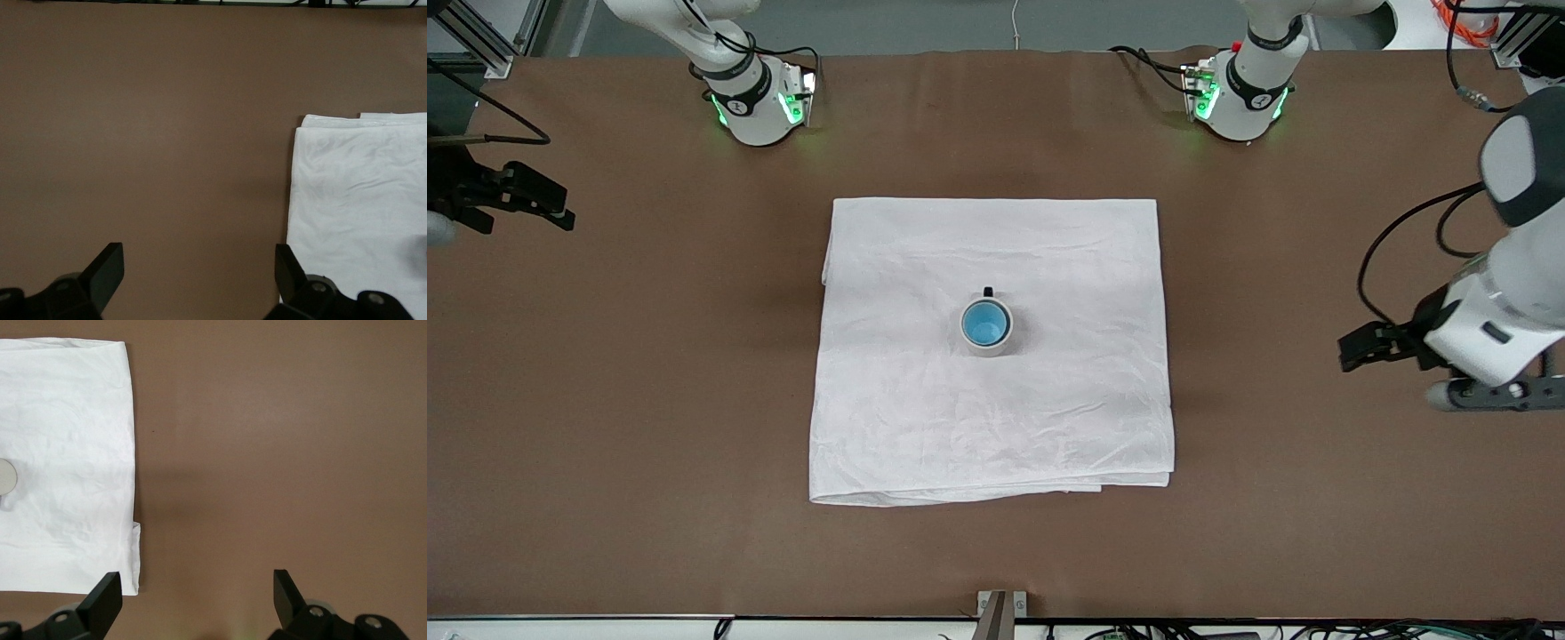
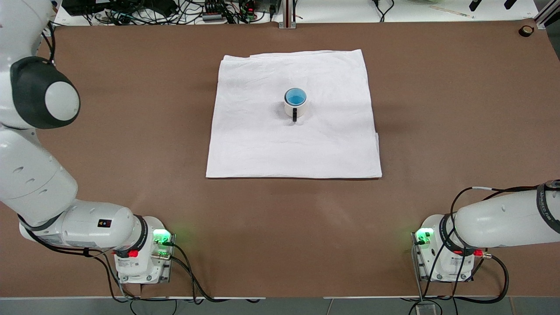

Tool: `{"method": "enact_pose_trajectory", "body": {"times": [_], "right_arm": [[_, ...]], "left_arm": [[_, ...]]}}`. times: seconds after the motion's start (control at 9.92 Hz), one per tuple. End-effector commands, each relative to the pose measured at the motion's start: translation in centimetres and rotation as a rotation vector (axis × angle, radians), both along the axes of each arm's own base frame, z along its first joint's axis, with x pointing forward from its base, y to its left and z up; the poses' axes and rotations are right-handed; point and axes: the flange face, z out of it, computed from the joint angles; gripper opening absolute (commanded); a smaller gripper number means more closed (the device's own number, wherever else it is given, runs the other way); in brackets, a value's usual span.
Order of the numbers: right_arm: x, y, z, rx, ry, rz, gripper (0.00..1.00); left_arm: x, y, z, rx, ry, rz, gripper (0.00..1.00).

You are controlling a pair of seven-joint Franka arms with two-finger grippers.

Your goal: Place blue cup into white mug on cloth

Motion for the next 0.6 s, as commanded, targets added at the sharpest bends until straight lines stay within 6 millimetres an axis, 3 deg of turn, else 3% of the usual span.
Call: {"method": "enact_pose_trajectory", "body": {"times": [0.0, 0.3, 0.5], "right_arm": [[-0.6, 0.3, 0.4, 0.016, -0.002, -0.003, 1.0], [-0.7, 1.0, 0.2, 0.017, 0.008, 0.01, 1.0], [-0.8, 1.2, 0.2, 0.015, 0.013, 0.011, 1.0]], "left_arm": [[-2.9, 2.2, 1.9, 0.018, 0.007, -0.002, 1.0], [-5.2, 5.3, 3.3, 0.004, -0.014, 0.047, 1.0], [-7.2, 5.6, 2.6, -0.025, -0.025, 0.057, 1.0]]}}
